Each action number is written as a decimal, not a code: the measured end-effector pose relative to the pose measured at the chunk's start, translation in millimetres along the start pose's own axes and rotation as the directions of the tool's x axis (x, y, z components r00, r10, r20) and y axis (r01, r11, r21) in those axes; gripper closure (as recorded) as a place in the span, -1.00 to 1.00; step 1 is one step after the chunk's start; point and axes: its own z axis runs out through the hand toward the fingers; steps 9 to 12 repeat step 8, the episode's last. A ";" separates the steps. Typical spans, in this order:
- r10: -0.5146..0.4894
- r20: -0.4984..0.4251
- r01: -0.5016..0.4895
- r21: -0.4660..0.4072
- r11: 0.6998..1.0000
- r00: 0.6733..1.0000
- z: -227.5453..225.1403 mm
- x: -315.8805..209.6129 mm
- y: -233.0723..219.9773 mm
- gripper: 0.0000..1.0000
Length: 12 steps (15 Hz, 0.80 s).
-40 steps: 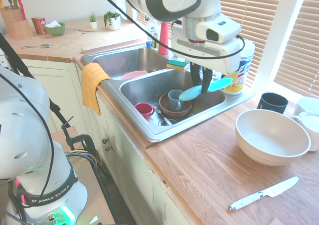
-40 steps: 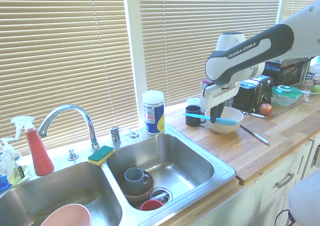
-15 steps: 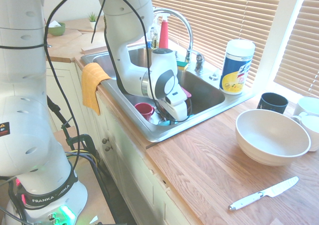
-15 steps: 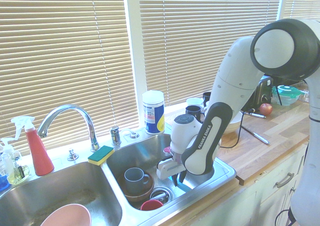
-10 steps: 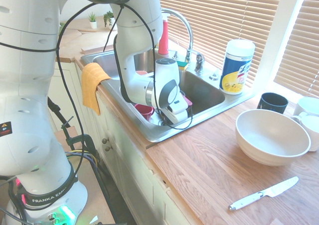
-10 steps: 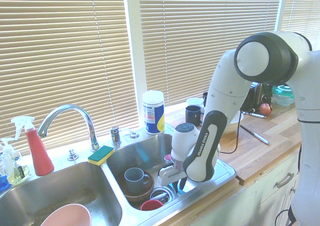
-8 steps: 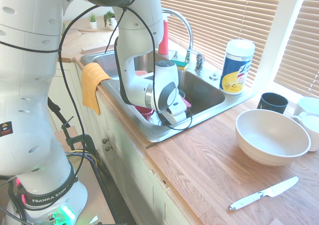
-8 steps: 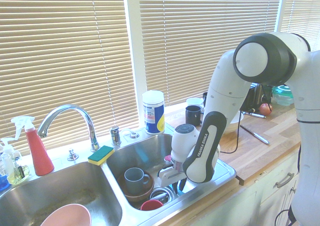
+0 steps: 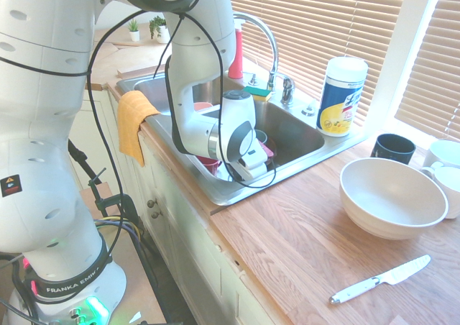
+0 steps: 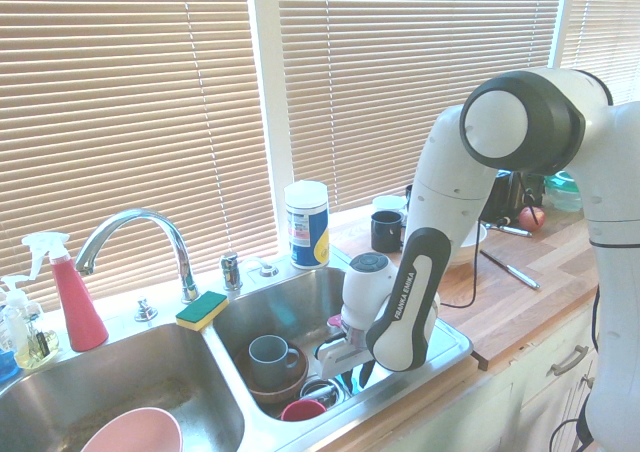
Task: Put the knife into the sink
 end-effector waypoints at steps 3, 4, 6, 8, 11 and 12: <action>0.003 -0.005 -0.003 0.009 1.000 1.000 -3.8 1.8 -0.8 -1.00; 0.007 -0.008 -0.007 0.019 1.000 1.000 -11.6 3.4 -1.7 -1.00; -0.041 -0.033 0.042 0.033 0.999 0.999 -44.2 0.5 -9.0 -1.00; -0.072 -0.076 0.075 0.041 0.996 0.995 -90.4 -5.0 -25.1 -1.00; -0.072 -0.076 0.075 0.041 0.996 0.995 -90.4 -5.0 -25.1 -1.00; -0.072 -0.076 0.075 0.041 0.996 0.995 -90.4 -5.0 -25.1 -1.00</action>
